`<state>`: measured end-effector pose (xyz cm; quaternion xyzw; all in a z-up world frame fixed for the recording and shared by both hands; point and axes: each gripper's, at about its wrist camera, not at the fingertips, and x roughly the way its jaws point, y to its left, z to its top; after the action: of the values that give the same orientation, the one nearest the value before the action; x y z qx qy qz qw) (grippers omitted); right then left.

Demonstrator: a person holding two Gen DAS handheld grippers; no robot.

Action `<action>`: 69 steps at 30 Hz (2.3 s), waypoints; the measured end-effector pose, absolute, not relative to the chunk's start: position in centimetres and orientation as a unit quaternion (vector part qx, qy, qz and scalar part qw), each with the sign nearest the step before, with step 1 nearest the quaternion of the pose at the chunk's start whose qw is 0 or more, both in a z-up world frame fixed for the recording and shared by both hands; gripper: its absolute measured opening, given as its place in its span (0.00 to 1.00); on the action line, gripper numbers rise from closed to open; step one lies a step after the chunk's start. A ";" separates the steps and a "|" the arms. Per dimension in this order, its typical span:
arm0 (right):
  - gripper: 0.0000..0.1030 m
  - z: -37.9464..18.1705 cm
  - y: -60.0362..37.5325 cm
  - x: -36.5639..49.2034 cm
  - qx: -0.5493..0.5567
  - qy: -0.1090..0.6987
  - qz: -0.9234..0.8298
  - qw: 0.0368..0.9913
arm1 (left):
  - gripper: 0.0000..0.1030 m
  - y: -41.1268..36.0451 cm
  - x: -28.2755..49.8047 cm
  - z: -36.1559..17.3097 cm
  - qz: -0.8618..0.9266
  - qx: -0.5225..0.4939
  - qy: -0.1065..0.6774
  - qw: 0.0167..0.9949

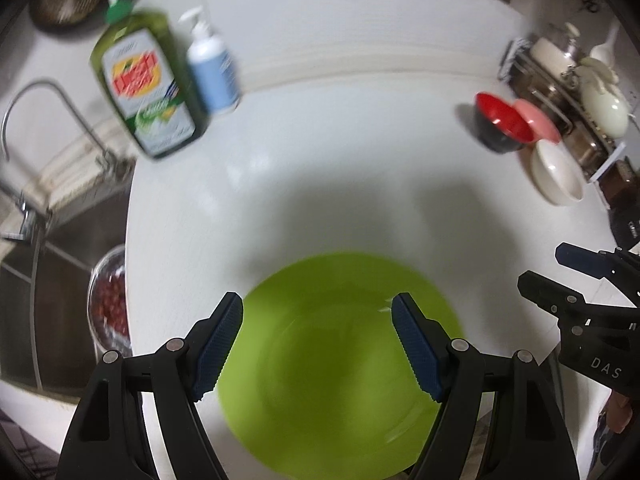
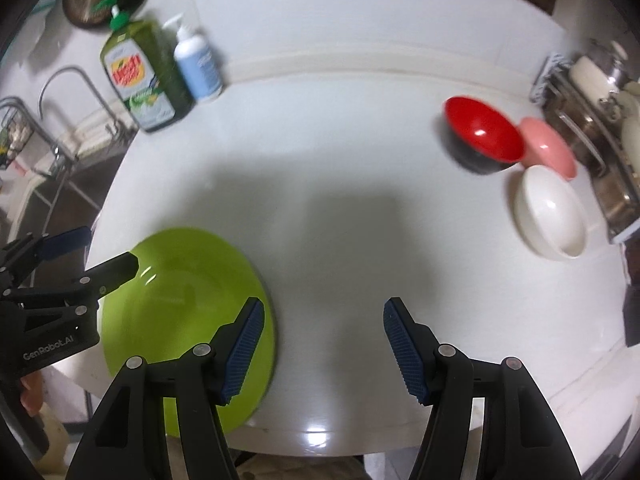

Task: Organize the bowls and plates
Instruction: 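Move both tools toward the white bowl beside the pot rack, then close both tools on the rim of the white bowl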

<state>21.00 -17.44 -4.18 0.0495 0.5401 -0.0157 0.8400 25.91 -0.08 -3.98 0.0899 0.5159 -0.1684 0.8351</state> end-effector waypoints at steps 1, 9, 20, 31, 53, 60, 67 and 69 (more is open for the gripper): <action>0.61 -3.6 -18.2 20.8 0.052 0.532 -0.022 0.845 | 0.74 -0.6 25.9 -3.6 -0.173 0.091 0.512 0.837; 0.61 -0.7 -24.2 19.5 0.071 0.486 -0.079 0.868 | 0.74 -6.7 26.0 -0.9 -0.230 0.101 0.487 0.837; 0.61 -0.8 -32.9 18.1 0.114 0.465 -0.126 0.869 | 0.74 -16.7 26.4 0.3 -0.276 0.134 0.476 0.824; 0.61 -1.8 -40.2 17.0 0.135 0.434 -0.174 0.874 | 0.73 -24.8 27.1 -0.1 -0.307 0.139 0.469 0.817; 0.51 -9.7 -49.8 20.9 0.219 0.463 -0.183 0.839 | 0.67 -35.4 31.7 -6.8 -0.307 0.125 0.523 0.786; 0.37 -11.6 -50.7 22.6 0.239 0.474 -0.164 0.832 | 0.58 -37.4 33.3 -8.6 -0.299 0.119 0.535 0.781; 0.23 -12.6 -51.0 23.3 0.251 0.482 -0.152 0.826 | 0.44 -38.9 33.7 -9.7 -0.311 0.123 0.547 0.768; 0.18 -12.9 -51.1 23.5 0.254 0.486 -0.152 0.823 | 0.38 -39.3 33.8 -10.0 -0.313 0.126 0.551 0.763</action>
<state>23.47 -51.13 -12.88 0.2538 0.4857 -0.1515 0.8226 33.82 -39.32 -9.99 0.1256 0.5511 -0.3132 0.7632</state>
